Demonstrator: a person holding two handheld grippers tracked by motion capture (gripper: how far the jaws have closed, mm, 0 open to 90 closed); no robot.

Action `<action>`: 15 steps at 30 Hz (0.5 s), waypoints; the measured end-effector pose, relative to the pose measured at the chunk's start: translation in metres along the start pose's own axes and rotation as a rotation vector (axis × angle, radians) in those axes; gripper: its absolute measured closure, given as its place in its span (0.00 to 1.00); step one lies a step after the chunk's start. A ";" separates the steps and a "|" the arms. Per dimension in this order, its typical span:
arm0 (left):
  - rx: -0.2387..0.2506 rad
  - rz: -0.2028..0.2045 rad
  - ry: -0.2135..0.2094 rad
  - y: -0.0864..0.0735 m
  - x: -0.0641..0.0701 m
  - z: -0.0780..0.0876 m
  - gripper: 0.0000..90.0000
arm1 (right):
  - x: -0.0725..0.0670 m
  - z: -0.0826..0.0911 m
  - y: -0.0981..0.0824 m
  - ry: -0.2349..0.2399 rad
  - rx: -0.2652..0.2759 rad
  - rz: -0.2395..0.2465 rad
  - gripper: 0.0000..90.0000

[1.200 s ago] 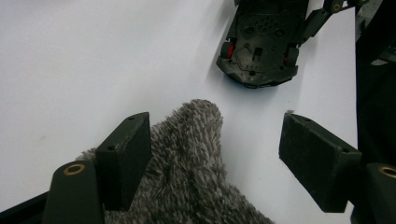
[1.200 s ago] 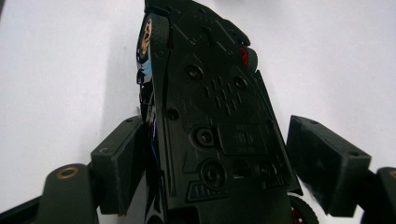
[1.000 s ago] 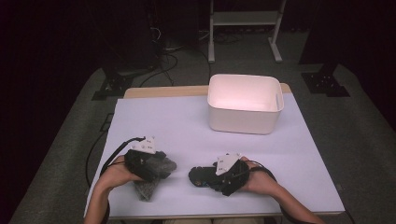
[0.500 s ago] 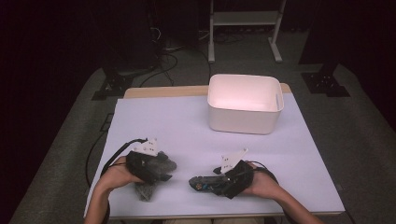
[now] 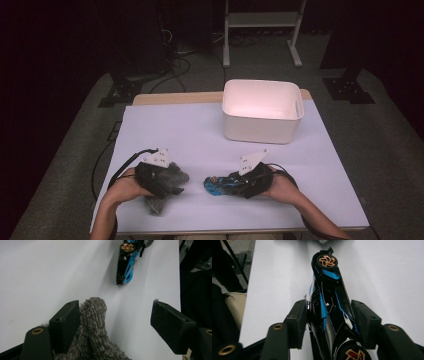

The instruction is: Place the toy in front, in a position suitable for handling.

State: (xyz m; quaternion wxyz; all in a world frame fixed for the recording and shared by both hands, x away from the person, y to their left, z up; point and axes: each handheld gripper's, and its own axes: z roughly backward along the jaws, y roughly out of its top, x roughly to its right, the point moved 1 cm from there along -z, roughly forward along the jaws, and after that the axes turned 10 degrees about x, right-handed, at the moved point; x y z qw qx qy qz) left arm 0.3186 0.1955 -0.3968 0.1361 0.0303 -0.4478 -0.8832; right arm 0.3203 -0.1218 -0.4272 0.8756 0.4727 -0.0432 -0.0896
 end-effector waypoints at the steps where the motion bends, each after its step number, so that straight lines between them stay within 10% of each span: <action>1: 0.003 0.000 -0.003 0.000 0.000 0.000 0.25 | 0.003 0.001 0.001 -0.008 0.009 -0.007 0.48; 6: 0.001 -0.002 -0.008 0.000 0.000 -0.001 0.24 | 0.010 0.003 0.004 -0.045 0.025 0.009 0.46; 15: -0.003 -0.002 -0.016 0.000 0.001 -0.003 0.24 | 0.040 0.000 0.002 0.030 0.062 -0.099 0.48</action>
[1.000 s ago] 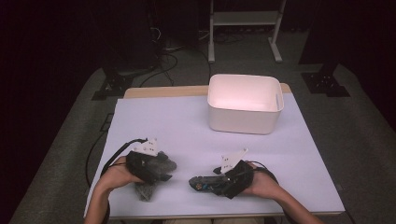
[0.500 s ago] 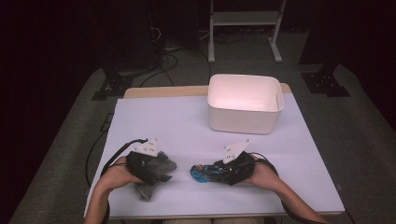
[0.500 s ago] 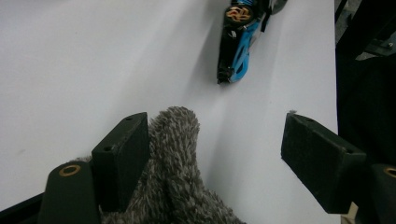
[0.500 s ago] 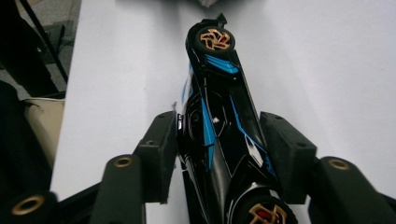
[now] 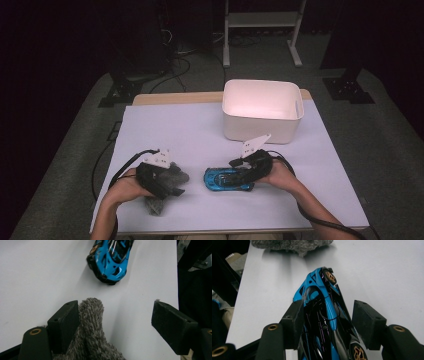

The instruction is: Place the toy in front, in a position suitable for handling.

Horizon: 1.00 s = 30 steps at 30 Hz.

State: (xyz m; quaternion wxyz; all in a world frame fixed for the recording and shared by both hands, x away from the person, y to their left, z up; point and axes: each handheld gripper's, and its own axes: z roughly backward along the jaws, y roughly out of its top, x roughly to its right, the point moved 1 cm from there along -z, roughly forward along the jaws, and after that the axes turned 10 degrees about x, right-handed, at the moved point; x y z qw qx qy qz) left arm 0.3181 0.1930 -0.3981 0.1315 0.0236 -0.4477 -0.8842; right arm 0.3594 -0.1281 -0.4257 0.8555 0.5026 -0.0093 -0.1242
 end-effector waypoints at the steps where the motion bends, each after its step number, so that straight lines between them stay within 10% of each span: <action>1: 0.000 0.000 -0.002 0.000 0.000 0.000 0.24 | 0.000 0.000 0.000 0.000 0.000 0.000 0.48; 8: -0.010 0.002 -0.006 -0.002 0.000 -0.001 0.24 | 0.005 -0.018 -0.007 0.005 -0.089 0.031 0.36; 15: -0.005 -0.002 -0.009 -0.001 0.001 0.001 0.23 | -0.005 -0.027 0.000 -0.027 -0.151 0.163 0.25; 30: -0.010 0.003 -0.020 -0.004 0.001 -0.001 0.22 | -0.002 -0.044 -0.009 -0.021 -0.240 0.187 0.24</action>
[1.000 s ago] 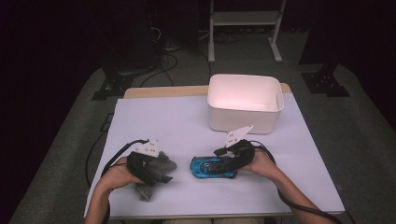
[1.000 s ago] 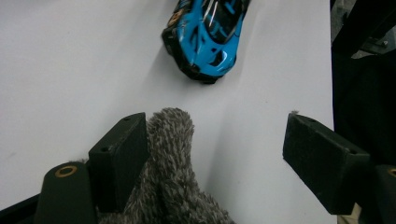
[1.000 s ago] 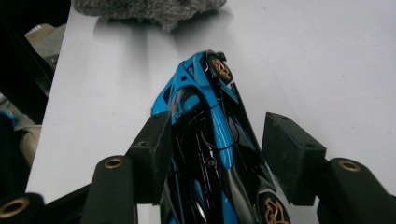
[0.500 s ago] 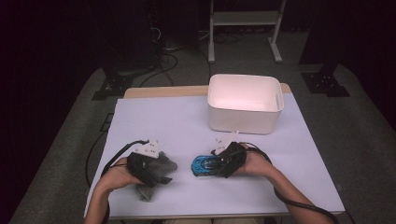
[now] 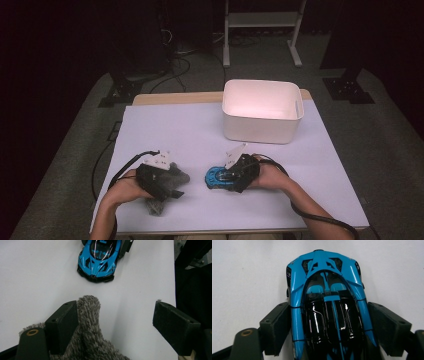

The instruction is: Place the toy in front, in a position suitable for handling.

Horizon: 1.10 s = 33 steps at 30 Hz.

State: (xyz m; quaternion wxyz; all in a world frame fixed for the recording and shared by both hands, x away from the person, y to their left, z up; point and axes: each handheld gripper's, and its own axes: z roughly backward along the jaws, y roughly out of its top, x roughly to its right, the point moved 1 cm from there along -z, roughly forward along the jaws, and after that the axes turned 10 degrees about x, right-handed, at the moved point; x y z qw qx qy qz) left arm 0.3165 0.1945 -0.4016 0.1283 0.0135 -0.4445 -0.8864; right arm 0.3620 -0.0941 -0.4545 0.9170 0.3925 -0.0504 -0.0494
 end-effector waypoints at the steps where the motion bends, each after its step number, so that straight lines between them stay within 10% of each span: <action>1: -0.002 0.001 0.001 0.000 0.000 0.000 0.22 | 0.000 0.000 0.000 0.000 -0.002 0.000 0.24; 33: 0.025 -0.012 0.022 0.000 0.000 0.006 0.21 | -0.035 0.026 -0.020 0.081 0.028 -0.032 0.30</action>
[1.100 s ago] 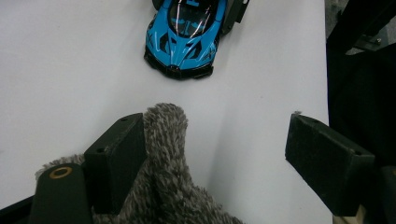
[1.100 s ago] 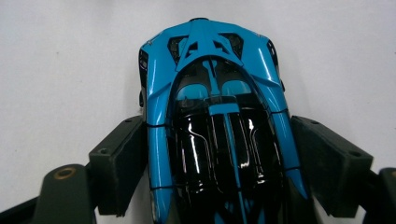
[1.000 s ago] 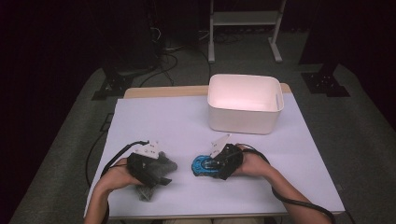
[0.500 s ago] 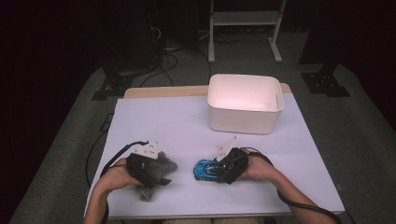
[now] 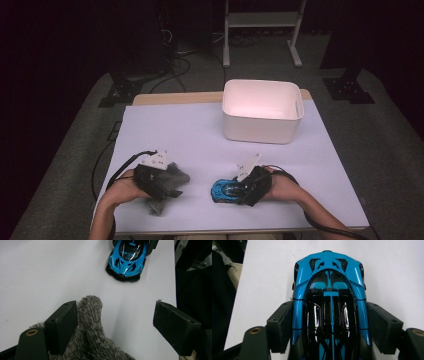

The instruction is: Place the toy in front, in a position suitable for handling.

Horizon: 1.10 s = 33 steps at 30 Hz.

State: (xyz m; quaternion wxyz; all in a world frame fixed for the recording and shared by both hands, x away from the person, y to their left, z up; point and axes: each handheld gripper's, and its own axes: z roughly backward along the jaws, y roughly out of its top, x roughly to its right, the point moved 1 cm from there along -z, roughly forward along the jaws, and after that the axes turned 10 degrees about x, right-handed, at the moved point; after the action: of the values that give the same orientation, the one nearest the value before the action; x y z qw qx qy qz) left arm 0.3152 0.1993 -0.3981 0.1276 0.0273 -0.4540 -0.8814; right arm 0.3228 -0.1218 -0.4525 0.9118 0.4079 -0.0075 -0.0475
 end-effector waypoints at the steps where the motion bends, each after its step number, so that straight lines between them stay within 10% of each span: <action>1: 0.002 -0.001 0.002 0.000 0.000 0.000 0.21 | 0.000 0.000 0.000 -0.003 0.000 -0.004 0.29; 17: 0.020 0.006 0.011 -0.005 -0.002 0.005 0.20 | 0.012 0.032 0.010 -0.028 0.108 -0.096 0.25; 33: 0.045 0.013 0.030 -0.004 -0.003 0.012 0.15 | 0.041 0.100 0.056 -0.113 0.118 -0.047 0.30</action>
State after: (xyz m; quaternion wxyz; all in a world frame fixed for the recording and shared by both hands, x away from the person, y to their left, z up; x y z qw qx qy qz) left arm 0.3154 0.2118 -0.3950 0.1394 0.0407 -0.4717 -0.8697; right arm 0.3629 -0.1631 -0.3448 0.8828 0.4579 -0.0522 -0.0912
